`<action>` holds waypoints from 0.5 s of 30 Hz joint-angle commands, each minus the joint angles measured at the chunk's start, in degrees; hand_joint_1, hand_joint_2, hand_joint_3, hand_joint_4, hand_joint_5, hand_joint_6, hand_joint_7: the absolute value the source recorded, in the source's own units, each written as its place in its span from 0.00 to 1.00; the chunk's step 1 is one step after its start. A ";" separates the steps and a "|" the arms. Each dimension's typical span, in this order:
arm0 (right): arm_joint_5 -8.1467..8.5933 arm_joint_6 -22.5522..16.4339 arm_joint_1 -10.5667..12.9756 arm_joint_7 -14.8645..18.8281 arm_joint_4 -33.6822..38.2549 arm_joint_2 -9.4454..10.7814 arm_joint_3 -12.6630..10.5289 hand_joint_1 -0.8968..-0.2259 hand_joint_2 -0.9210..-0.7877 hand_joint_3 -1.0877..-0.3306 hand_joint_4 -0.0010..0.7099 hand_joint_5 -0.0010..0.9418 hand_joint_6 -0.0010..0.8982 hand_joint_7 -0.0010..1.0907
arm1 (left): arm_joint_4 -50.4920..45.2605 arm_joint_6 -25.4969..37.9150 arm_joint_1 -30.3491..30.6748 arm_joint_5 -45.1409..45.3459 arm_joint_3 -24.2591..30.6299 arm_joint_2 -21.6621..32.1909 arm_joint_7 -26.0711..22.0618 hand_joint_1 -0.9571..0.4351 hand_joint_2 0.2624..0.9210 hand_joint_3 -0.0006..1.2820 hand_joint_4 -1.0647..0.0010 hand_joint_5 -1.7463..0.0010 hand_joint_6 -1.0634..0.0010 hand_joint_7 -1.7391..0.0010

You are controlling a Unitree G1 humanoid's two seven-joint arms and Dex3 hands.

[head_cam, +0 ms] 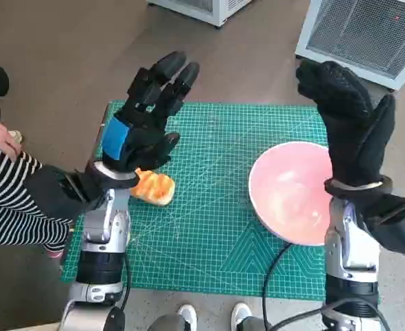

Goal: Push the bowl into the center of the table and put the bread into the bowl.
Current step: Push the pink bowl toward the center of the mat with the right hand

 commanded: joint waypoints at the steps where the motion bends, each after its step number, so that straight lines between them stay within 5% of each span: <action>1: 0.21 0.37 1.06 0.61 0.28 0.23 0.25 0.35 0.00 0.55 0.22 0.00 0.05 0.47 | 0.41 -0.59 -0.44 -0.46 0.22 -0.12 -0.15 0.26 1.00 0.33 0.88 0.97 1.00 0.69; 15: 0.07 -0.26 0.90 0.98 1.23 0.17 0.24 0.35 0.00 0.55 0.21 0.00 0.05 0.47 | 0.43 -0.76 -0.31 -0.23 0.22 0.04 -0.02 0.26 1.00 0.33 0.88 0.98 1.00 0.69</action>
